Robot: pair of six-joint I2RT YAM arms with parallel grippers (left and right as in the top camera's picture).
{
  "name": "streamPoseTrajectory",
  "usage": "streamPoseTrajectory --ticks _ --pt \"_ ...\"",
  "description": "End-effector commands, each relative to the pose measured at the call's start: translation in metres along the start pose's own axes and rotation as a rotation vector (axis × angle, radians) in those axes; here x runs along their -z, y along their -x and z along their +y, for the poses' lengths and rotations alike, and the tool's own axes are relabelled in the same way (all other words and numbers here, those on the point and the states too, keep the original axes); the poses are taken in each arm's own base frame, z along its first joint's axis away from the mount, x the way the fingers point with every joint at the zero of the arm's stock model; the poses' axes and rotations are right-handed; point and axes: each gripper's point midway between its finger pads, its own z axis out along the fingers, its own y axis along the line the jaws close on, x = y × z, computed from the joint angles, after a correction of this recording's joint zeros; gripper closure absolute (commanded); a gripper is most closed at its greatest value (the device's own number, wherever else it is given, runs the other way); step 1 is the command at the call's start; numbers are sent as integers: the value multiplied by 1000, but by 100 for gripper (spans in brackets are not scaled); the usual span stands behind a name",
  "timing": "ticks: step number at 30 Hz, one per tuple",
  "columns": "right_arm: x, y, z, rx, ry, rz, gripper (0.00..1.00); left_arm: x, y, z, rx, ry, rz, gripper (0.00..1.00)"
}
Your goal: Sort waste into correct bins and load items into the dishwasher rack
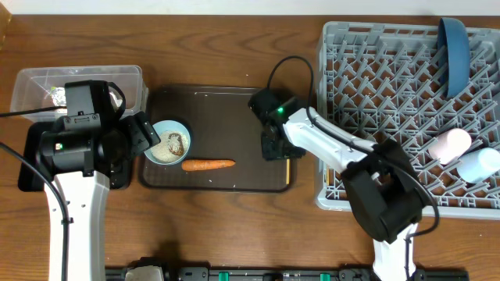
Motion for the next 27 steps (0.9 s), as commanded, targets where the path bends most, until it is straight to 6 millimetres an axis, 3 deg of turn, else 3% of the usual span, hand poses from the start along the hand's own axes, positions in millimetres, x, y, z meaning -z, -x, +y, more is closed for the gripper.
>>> streamPoseTrajectory --ticks 1,7,18,27 --pt "-7 -2 -2 -30 -25 6 55 -2 -1 5 17 21 5 11" --pt "-7 -2 -2 -30 -24 5 56 -2 -1 5 17 21 5 11" --pt "-19 -24 -10 -132 -67 55 96 -2 -3 5 17 23 11 11" --pt "-17 -22 -6 -128 -51 49 99 -2 -3 5 17 23 11 11"
